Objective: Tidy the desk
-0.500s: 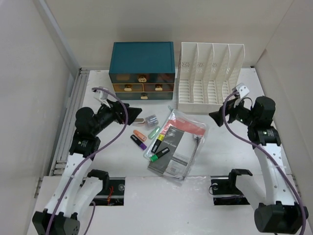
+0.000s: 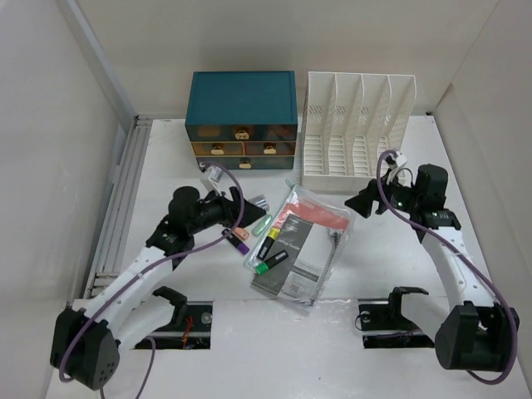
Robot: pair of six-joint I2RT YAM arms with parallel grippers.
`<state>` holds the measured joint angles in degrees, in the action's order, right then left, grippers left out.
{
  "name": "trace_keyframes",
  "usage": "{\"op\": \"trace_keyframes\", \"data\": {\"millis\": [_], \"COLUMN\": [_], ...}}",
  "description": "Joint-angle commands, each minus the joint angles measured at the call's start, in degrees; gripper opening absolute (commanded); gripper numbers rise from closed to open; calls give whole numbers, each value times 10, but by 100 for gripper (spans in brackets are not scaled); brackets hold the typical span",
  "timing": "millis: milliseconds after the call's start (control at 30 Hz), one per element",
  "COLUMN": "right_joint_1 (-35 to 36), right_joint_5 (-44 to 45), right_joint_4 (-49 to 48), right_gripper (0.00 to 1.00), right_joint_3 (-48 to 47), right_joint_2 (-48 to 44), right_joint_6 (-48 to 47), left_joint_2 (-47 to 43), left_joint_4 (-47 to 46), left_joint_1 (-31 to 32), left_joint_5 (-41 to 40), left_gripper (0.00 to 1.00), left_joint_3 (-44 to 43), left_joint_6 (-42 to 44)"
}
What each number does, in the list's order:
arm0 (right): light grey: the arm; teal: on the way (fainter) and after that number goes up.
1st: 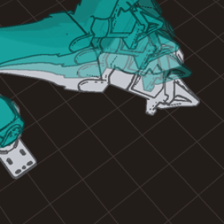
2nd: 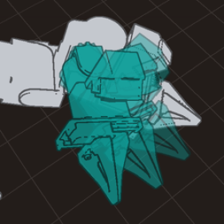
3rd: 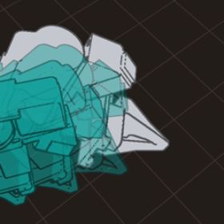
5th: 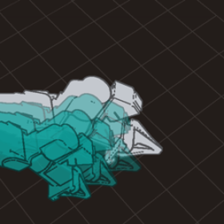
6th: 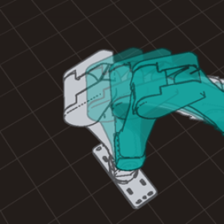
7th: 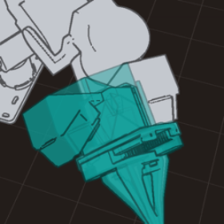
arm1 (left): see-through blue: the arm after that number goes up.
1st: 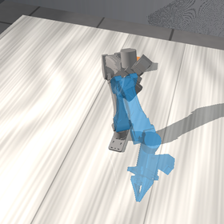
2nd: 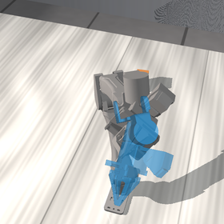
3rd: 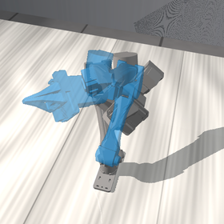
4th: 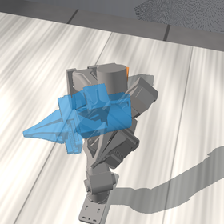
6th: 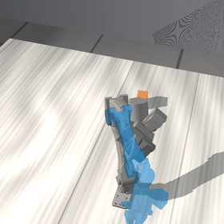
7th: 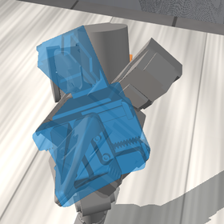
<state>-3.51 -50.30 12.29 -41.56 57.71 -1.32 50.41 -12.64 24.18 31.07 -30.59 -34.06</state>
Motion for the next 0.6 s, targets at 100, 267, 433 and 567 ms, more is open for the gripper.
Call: {"op": "trace_keyframes", "data": {"millis": [100,267,433,567], "right_joint_1": [21,28,55,82], "right_joint_5": [-1,18,42,52], "right_joint_4": [-14,12,6,-19], "right_gripper": [85,87,87,85], "right_joint_3": [41,41,41,46], "right_joint_2": [-22,1,57,123], "right_joint_6": [16,11,21,27], "left_joint_2": [98,167,190,234], "left_joint_4": [-40,-40,-76,-88], "left_joint_1": [177,275,280,285], "left_joint_5": [-209,-311,-339,-347], "left_gripper": [78,78,66,62], "left_joint_3": [-44,-71,-47,-52], "left_joint_6": [27,51,63,73]}}
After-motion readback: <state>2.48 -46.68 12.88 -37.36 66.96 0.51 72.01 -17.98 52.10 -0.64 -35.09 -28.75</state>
